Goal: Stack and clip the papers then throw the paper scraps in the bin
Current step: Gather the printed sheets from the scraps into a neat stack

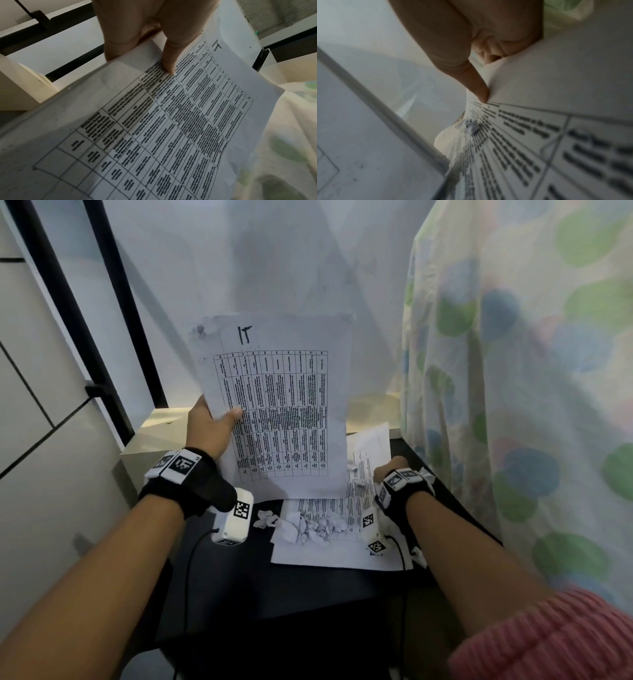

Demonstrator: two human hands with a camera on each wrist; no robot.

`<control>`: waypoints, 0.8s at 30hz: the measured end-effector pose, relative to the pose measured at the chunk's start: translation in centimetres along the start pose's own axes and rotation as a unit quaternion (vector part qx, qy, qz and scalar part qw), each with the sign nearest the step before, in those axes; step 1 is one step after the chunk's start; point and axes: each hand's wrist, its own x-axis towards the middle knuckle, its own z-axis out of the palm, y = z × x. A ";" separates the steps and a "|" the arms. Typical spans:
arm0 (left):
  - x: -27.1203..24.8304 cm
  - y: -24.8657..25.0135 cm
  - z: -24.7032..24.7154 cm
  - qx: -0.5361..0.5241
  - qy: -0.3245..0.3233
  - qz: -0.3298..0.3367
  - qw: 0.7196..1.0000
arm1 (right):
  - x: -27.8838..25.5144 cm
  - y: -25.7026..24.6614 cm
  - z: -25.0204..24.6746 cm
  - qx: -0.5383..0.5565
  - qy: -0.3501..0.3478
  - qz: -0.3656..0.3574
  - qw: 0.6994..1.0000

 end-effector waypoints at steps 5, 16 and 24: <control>0.0 0.4 -0.2 0.024 0.013 0.001 1.000 | 1.0 -0.2 -1.6 0.075 0.092 -0.074 0.990; -1.0 2.7 0.2 0.036 -0.004 0.005 0.999 | -1.5 -3.5 -5.9 0.312 0.171 -0.255 0.899; -1.1 3.4 0.2 0.044 -0.008 -0.004 0.999 | -3.9 -6.4 -7.7 0.481 0.078 -0.294 0.822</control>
